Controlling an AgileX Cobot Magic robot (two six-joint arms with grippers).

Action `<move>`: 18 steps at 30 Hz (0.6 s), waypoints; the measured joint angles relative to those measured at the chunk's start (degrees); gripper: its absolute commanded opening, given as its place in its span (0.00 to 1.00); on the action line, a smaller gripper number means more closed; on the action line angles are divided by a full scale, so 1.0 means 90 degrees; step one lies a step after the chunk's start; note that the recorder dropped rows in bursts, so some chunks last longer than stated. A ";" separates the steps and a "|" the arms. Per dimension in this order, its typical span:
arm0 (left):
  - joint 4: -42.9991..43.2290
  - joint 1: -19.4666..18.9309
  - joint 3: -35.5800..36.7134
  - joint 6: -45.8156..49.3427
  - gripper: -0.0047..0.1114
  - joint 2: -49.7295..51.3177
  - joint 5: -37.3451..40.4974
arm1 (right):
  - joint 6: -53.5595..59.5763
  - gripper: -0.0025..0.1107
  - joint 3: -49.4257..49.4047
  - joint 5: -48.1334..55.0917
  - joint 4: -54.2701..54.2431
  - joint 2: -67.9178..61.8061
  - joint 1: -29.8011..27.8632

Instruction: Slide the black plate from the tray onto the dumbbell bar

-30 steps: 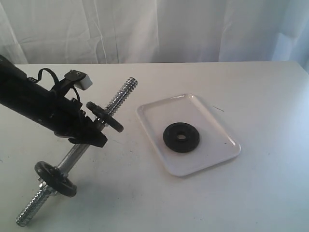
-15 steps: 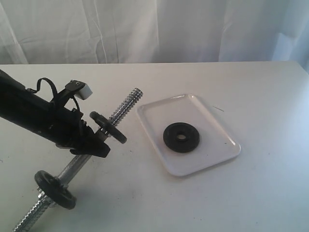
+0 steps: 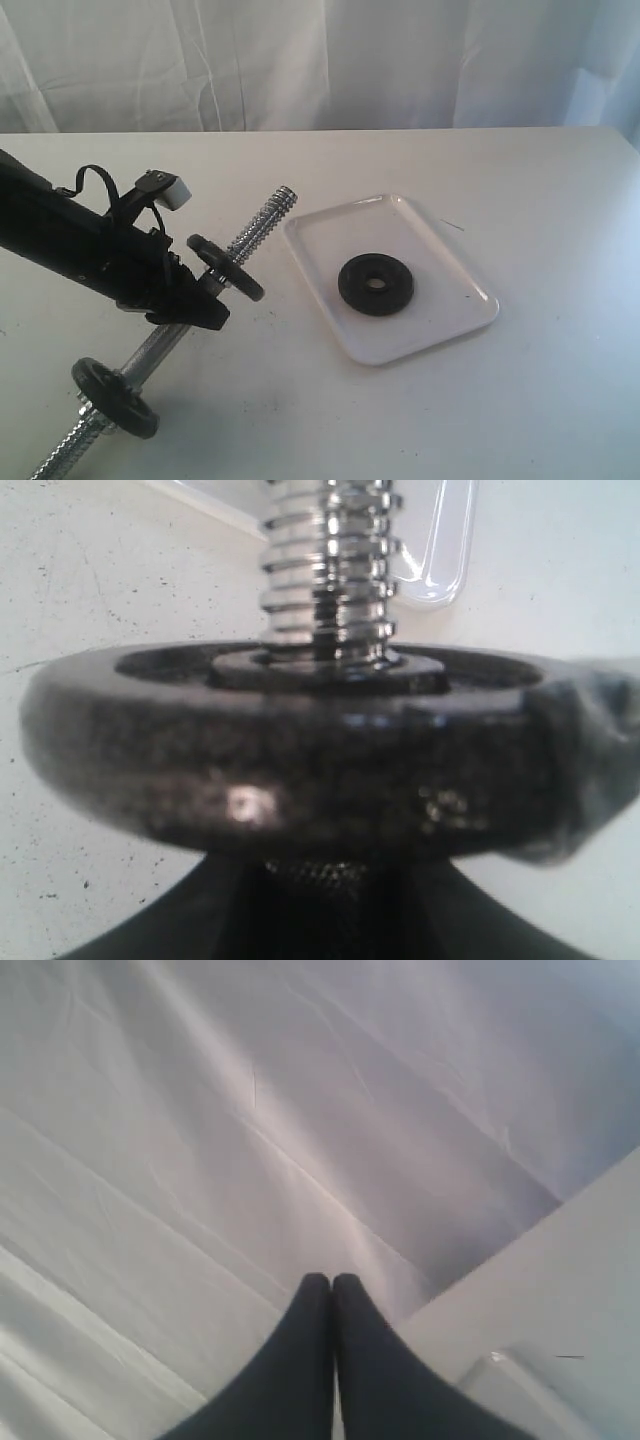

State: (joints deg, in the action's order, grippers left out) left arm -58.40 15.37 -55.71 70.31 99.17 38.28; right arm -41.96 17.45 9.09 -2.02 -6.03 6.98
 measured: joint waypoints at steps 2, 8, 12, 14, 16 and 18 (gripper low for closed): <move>-0.0012 0.0000 0.0010 0.0005 0.04 0.0000 -0.0011 | 0.0893 0.02 0.0696 0.0610 0.0056 -0.0638 0.0194; -0.0035 0.0000 0.0024 0.0016 0.04 0.0000 -0.0041 | 0.4143 0.02 0.3200 0.2656 -0.0252 -0.3356 0.0636; -0.0048 0.0000 0.0027 0.0021 0.04 0.0000 -0.0055 | 0.5769 0.02 0.4769 0.3643 -0.0629 -0.5191 0.0690; -0.0048 0.0000 0.0027 0.0021 0.04 0.0000 -0.0068 | 0.6181 0.06 0.5430 0.3853 -0.0738 -0.6018 0.0690; -0.0048 0.0000 0.0027 0.0021 0.04 0.0000 -0.0081 | 0.6571 0.16 0.5945 0.4036 -0.0847 -0.6857 0.0690; -0.0048 0.0000 0.0027 0.0021 0.04 0.0000 -0.0106 | 0.7000 0.33 0.6302 0.4193 -0.1095 -0.7498 0.0690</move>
State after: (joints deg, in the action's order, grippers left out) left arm -58.83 15.37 -55.47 70.50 99.17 37.33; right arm 21.04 74.16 46.82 -11.88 -73.52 13.19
